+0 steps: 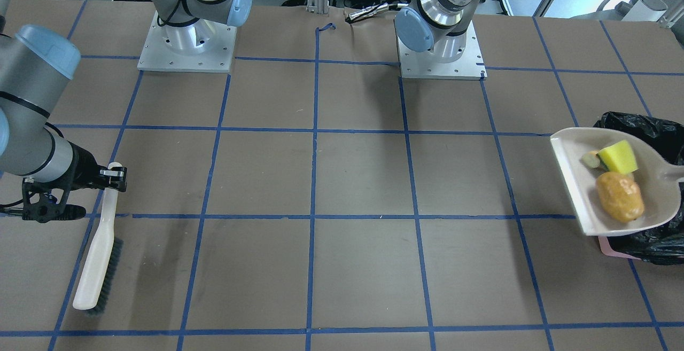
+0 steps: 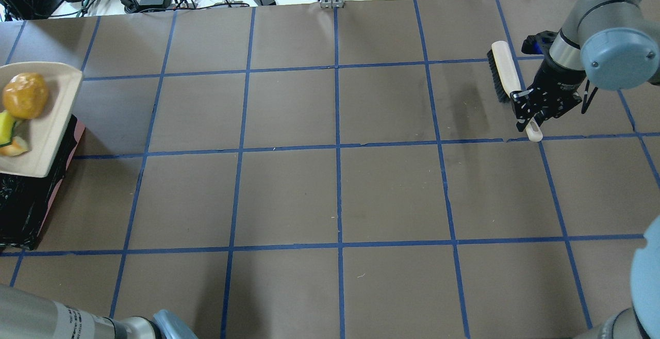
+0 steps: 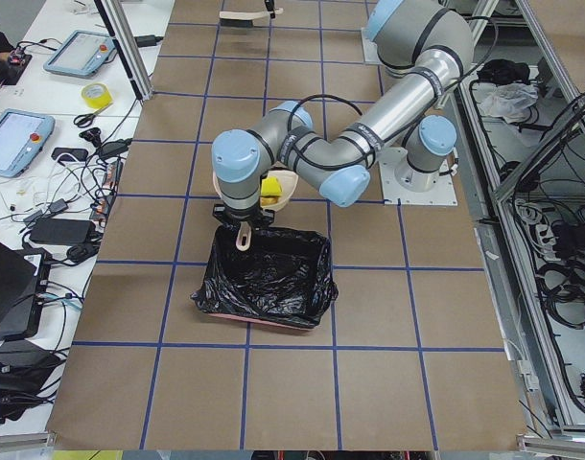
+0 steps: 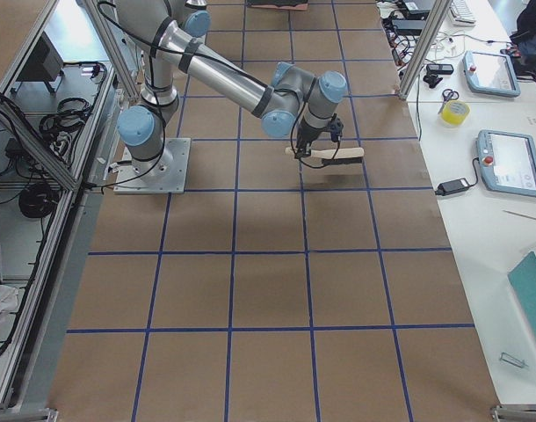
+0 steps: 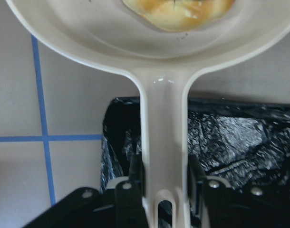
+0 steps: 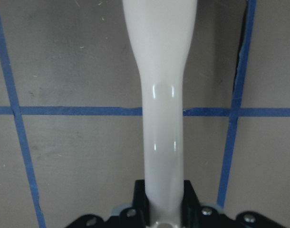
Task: Sweep and dump trash into bin
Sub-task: 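Carry the dustpan over the bag with the left gripper while the right returns the brush, then tip the dustpan over the trash bag with the left gripper to dump the debris, then release the brush on the table and raise the right gripper, then bring the empty dustpan back from the trash bag with the left gripper, then lower the dustpan onto the table with the left gripper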
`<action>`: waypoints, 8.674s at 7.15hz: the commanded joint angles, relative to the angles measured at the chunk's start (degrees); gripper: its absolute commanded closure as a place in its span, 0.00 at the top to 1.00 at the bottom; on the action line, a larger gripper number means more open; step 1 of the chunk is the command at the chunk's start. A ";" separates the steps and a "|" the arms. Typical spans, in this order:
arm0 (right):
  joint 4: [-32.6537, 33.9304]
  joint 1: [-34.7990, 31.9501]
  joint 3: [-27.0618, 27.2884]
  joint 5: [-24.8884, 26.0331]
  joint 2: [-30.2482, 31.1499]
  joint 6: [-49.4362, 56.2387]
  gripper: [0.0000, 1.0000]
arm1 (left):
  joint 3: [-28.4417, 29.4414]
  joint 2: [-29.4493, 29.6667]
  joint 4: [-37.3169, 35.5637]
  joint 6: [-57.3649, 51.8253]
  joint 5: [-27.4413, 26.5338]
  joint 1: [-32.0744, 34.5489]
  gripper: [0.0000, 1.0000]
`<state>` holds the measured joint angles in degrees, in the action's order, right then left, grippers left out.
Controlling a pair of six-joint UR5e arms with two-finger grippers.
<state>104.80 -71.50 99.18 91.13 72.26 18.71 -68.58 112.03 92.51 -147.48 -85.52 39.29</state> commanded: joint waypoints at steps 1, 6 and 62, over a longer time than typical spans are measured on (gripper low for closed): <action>0.14 2.59 0.05 0.45 -0.45 1.60 0.00 | 6.51 1.60 4.35 -12.44 -2.97 -6.48 0.00; 1.81 4.53 -0.04 1.06 -4.49 1.16 0.00 | 6.88 4.60 -11.36 -26.09 -11.68 -5.28 0.00; -14.36 -17.09 -7.16 0.45 16.34 -17.04 1.00 | -10.36 9.15 -27.47 43.51 -3.87 40.52 0.00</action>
<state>90.44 -88.59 92.02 91.53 88.53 1.69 -80.08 119.67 65.35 -103.23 -89.35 79.78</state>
